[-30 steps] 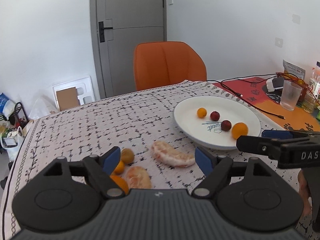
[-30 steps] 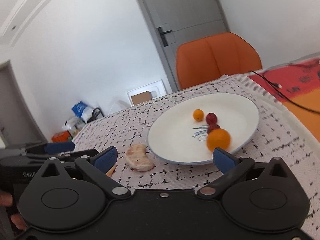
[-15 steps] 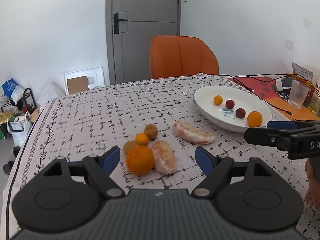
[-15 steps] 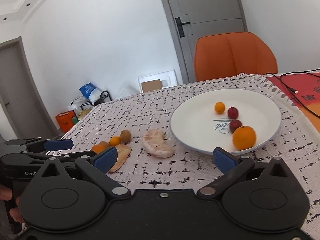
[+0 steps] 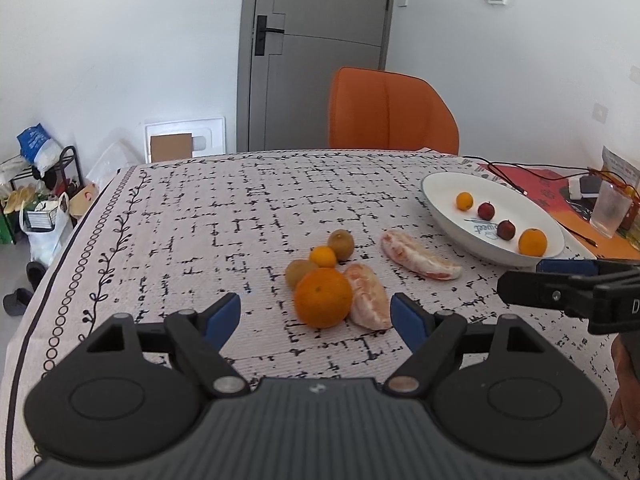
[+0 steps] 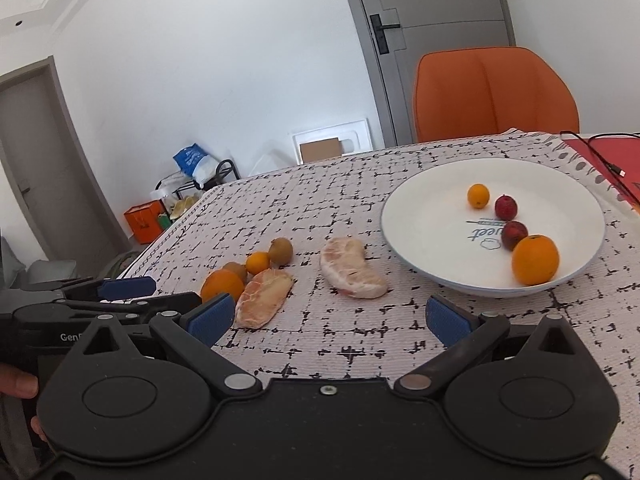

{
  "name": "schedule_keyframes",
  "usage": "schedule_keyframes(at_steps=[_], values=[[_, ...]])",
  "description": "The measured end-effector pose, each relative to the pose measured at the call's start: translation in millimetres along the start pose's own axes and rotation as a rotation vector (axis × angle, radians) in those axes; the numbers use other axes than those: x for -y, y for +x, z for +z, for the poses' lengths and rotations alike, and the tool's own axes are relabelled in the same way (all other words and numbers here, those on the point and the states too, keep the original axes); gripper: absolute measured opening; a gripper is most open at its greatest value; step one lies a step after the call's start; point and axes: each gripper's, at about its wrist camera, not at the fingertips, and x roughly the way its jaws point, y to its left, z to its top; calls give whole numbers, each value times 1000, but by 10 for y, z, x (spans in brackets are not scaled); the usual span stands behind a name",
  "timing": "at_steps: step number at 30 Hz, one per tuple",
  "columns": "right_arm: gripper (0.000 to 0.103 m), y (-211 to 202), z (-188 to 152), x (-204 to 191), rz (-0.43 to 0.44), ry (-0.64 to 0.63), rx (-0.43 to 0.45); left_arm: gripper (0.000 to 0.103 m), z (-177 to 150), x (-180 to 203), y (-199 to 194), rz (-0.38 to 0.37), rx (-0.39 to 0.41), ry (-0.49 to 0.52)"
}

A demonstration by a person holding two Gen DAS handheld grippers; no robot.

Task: Organize fruits
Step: 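Move both open grippers back toward the fruit on the tablecloth, then grasp the large orange with the left gripper while the right grasps a peeled pomelo segment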

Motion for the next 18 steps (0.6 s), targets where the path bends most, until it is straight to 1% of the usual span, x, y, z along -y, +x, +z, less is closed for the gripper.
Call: schedule_keyframes(at_steps=[4,9,11,14,18], values=[[103,58,-8,-39,0,-7,-7,79,-12,-61,24,-2,-2,-20],[101,143,2,-80,-28,-33,-2,77,-4,-98,65,-8,5,-42],[92,189,17,-82,-22,-43,-18,75,6,-95,90,-11,6,-44],[82,258,34,-104,-18,-70,-34,69,23,-89,140,-16,4,-47],[76,328,63,-139,-24,-105,-35,62,36,-91,205,-21,-3,-51]])
